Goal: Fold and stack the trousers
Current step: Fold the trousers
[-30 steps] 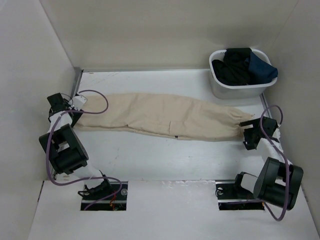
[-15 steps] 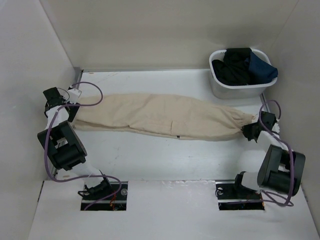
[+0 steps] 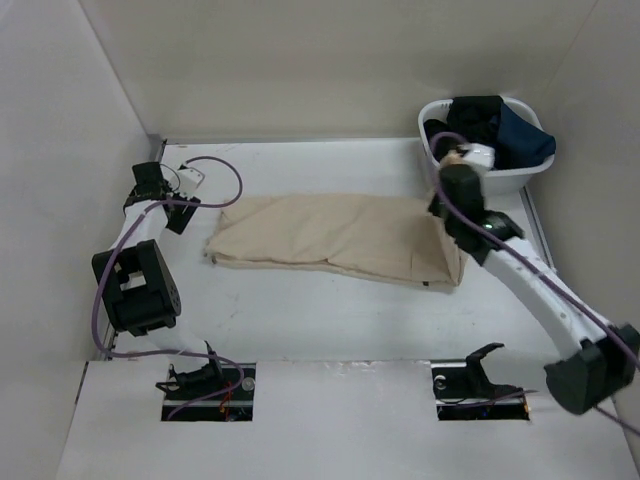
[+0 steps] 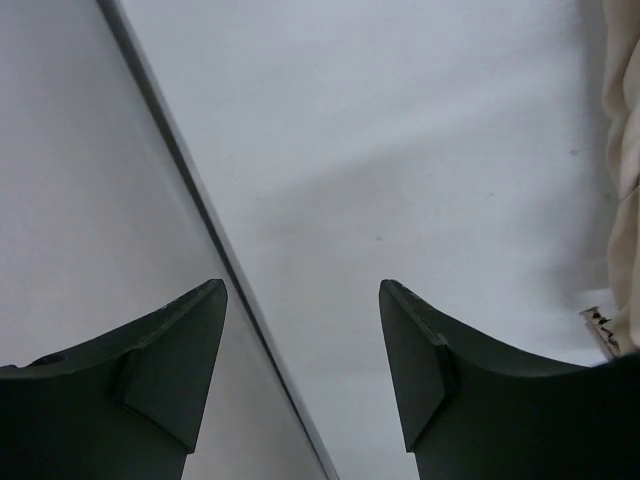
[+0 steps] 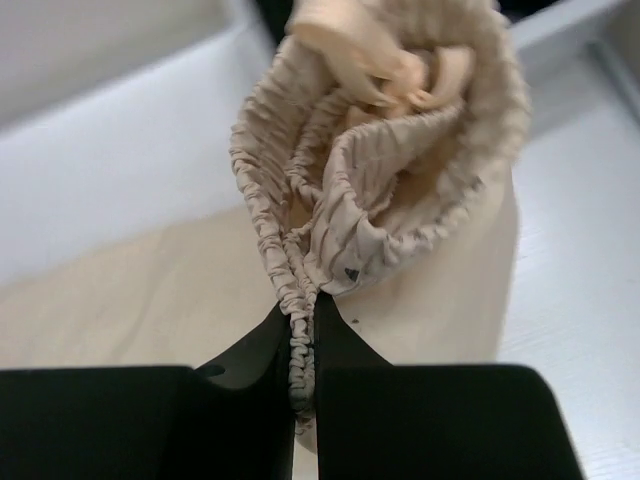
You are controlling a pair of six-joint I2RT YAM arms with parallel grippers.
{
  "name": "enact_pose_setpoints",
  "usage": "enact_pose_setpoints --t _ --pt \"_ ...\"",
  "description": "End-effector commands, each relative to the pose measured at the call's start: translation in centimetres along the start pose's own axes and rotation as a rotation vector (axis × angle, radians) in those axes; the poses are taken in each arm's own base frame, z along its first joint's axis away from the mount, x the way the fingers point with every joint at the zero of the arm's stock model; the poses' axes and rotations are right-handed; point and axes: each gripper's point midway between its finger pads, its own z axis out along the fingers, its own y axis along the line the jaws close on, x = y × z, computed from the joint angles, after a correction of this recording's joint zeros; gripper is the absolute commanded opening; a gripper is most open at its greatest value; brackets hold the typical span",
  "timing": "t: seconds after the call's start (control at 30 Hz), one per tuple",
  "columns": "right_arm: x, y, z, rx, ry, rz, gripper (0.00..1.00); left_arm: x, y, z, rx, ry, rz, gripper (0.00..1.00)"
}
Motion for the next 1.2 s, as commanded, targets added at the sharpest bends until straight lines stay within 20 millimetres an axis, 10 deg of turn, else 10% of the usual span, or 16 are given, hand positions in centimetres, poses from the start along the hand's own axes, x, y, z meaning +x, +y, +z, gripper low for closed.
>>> enact_pose_setpoints --t 0.0,0.27,0.33,0.47,0.57,0.67,0.77,0.97,1.17 --pt "6.8 3.7 0.5 0.069 0.120 -0.303 0.00 -0.9 -0.7 0.6 0.014 -0.009 -0.048 0.61" --pt "20.4 18.6 2.6 -0.090 0.293 -0.402 0.10 -2.0 -1.9 0.8 0.033 -0.029 -0.048 0.61" --pt "22.6 21.4 1.9 -0.166 0.321 -0.397 0.27 -2.0 -2.1 0.9 0.036 -0.030 -0.054 0.61" --pt "23.5 23.2 -0.6 -0.323 0.390 -0.346 0.73 -1.5 -2.6 1.1 0.049 -0.019 -0.056 0.61" --pt "19.2 22.9 -4.1 -0.468 0.321 -0.229 1.00 -1.5 -2.8 1.5 0.055 -0.015 -0.062 0.61" --pt "13.5 20.5 -8.1 -0.581 0.190 -0.051 1.00 -1.6 -2.8 1.7 0.053 -0.011 -0.068 0.61" --pt "10.5 13.4 -7.0 -0.471 0.132 0.193 1.00 -1.7 -3.0 2.2 0.058 -0.005 -0.073 0.61" --pt "14.1 -1.5 1.1 -0.111 0.240 0.409 0.95 -2.6 -3.9 3.2 0.082 0.005 -0.097 0.61" --pt "16.8 -4.3 5.4 -0.122 0.343 0.457 1.00 -3.0 -4.2 3.6 0.089 0.007 -0.131 0.61"
